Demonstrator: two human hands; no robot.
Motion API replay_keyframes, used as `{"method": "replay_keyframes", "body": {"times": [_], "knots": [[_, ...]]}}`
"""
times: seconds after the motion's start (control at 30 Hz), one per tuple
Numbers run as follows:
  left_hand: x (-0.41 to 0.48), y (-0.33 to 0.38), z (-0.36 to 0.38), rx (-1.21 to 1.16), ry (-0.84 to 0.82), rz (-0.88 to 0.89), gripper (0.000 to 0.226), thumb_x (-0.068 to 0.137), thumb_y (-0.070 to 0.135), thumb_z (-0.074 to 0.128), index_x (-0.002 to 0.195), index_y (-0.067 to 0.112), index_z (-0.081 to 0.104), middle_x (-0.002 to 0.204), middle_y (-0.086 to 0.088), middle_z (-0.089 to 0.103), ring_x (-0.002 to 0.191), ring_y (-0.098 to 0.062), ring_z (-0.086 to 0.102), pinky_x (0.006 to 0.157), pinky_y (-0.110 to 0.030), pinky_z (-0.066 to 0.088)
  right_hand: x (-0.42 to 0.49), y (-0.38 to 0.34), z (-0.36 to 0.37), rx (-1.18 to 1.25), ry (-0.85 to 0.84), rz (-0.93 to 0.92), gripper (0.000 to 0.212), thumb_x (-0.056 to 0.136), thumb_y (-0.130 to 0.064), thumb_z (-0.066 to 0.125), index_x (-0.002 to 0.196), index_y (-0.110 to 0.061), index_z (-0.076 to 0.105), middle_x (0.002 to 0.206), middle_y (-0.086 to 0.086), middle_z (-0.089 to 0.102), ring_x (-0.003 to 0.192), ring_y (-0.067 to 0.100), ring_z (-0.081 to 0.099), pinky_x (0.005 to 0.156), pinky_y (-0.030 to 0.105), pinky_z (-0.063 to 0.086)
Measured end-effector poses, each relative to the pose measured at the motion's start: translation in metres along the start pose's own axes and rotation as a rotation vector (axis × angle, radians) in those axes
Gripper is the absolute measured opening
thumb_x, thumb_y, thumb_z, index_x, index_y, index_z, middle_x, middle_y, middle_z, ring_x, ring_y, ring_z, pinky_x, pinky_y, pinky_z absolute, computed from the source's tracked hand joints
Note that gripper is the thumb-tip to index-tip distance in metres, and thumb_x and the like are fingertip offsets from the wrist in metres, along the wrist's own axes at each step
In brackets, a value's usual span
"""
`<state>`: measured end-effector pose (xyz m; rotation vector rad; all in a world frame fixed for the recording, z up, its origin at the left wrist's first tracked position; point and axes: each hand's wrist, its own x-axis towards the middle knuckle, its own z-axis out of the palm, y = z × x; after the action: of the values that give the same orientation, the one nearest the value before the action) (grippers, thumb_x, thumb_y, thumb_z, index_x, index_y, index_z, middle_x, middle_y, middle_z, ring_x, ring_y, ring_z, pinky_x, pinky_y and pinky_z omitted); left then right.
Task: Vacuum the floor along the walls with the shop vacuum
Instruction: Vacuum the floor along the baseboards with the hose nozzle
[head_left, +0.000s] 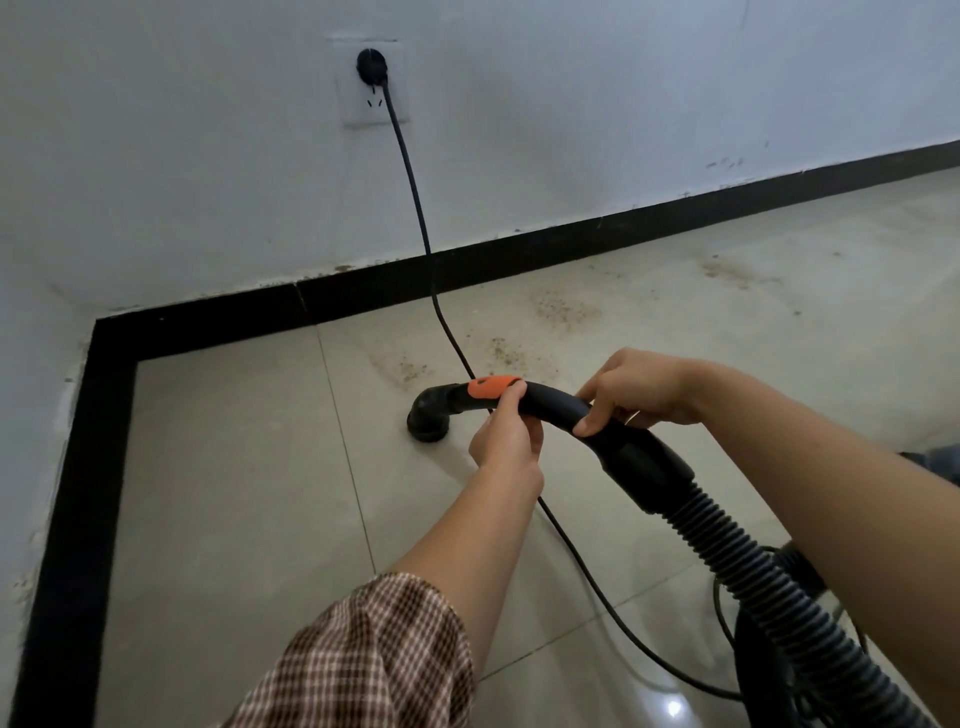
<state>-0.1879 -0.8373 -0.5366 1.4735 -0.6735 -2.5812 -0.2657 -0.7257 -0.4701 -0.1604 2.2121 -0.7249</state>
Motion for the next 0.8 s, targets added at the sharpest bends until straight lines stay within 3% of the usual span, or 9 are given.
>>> {"method": "replay_keyframes", "body": {"times": [0.2,0.33,0.6,0.8], "knots": [[0.0,-0.002,0.004,0.012,-0.024,-0.001,0.019,0.077,0.014,0.081,0.08,0.01,0.063,0.08,-0.003,0.067,0.07,-0.012,0.066,0.058,-0.02,0.052,0.001,0.006,-0.003,0.016,0.016,0.016,0.032,0.071,-0.004,0.078,0.103,-0.007,0.073,0.098,0.012,0.074,0.089,0.026,0.07,0.083,0.036,0.059],[0.008,0.005,0.002,0.034,-0.029,0.006,0.019,0.078,0.014,0.08,0.083,0.01,0.063,0.082,-0.004,0.067,0.072,-0.012,0.066,0.06,-0.02,0.053,0.006,0.002,0.004,0.038,0.016,0.008,0.032,0.071,-0.002,0.078,0.103,-0.007,0.073,0.097,0.012,0.074,0.084,0.024,0.069,0.074,0.031,0.057],[0.024,0.024,-0.003,0.064,-0.055,0.008,0.018,0.08,0.016,0.079,0.087,0.009,0.065,0.091,-0.006,0.068,0.082,-0.014,0.066,0.067,-0.021,0.054,0.021,-0.01,0.014,0.068,0.029,-0.027,0.031,0.07,-0.002,0.079,0.101,-0.005,0.074,0.096,0.013,0.074,0.085,0.025,0.069,0.076,0.033,0.059],[0.035,0.035,-0.004,0.09,-0.056,0.03,0.016,0.082,0.016,0.078,0.087,0.009,0.064,0.088,-0.004,0.067,0.082,-0.014,0.065,0.063,-0.02,0.052,0.032,-0.015,0.022,0.107,0.035,-0.041,0.026,0.068,-0.004,0.08,0.093,-0.009,0.076,0.088,0.009,0.075,0.075,0.019,0.071,0.057,0.023,0.057]]}}
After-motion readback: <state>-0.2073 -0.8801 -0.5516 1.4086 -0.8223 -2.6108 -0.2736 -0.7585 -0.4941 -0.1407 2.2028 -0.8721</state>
